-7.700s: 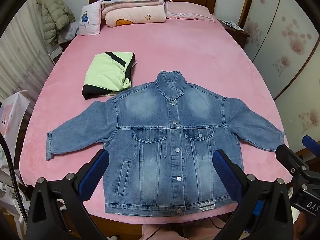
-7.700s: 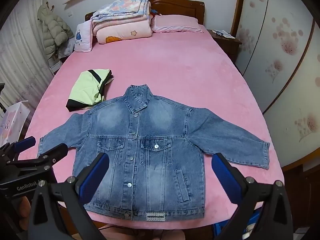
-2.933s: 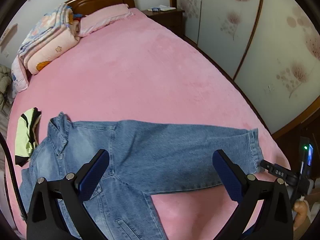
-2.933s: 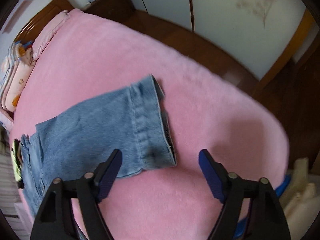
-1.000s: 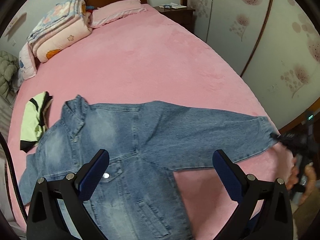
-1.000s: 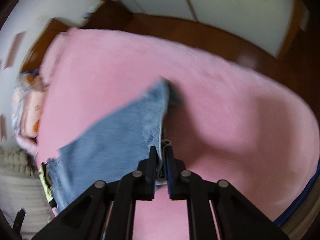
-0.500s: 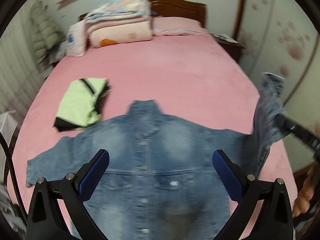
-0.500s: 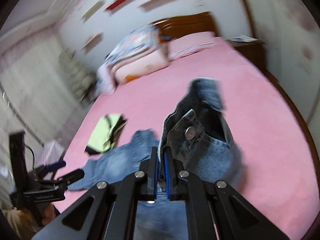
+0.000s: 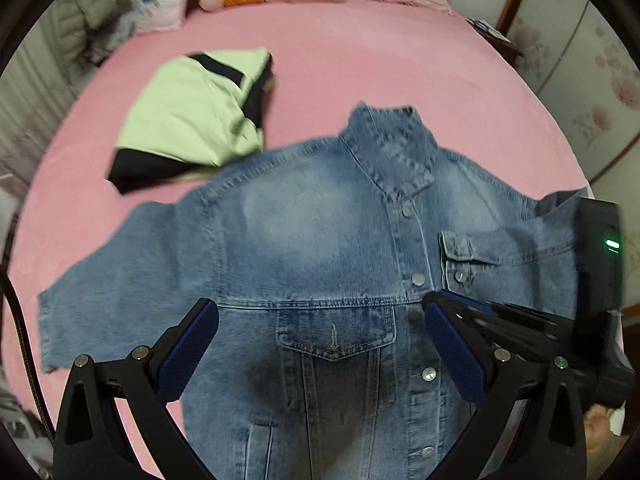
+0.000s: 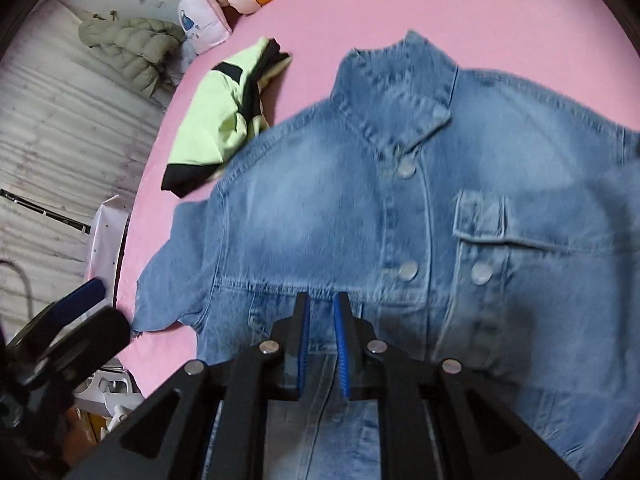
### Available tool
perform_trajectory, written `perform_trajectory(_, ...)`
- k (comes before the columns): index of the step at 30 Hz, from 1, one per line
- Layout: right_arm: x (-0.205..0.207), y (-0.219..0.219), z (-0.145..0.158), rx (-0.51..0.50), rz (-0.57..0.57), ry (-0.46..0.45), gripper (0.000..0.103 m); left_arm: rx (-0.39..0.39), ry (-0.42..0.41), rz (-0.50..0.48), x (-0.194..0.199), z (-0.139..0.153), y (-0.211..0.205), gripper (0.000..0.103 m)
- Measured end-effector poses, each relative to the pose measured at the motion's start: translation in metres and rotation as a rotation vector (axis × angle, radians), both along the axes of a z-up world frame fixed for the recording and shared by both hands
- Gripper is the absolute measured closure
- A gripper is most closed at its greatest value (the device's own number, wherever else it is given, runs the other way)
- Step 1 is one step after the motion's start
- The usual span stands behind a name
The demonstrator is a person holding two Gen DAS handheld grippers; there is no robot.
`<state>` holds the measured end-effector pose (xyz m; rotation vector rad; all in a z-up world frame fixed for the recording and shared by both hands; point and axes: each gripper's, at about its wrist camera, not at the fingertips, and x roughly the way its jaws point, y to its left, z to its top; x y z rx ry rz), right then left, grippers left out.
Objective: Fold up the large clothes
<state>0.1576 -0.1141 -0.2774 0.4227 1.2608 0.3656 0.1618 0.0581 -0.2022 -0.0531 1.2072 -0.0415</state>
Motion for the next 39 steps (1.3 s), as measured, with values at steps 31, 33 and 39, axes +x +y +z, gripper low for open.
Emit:
perform_trajectory(31,-0.114,-0.199,0.022,-0.225,-0.178,-0.002,0.091,-0.680,0.308,0.267,-0.008,-0.173,-0.133,0.040)
perform_trajectory(33,-0.118,-0.207,0.019,-0.222,-0.184,0.011,0.091,-0.665,0.305,0.306,-0.013,-0.172,-0.132,0.055)
perform_trajectory(39,-0.126,-0.230,0.017,-0.219,-0.206,0.022,0.091,-0.740,0.321,0.385,-0.030,-0.171,-0.128,0.076)
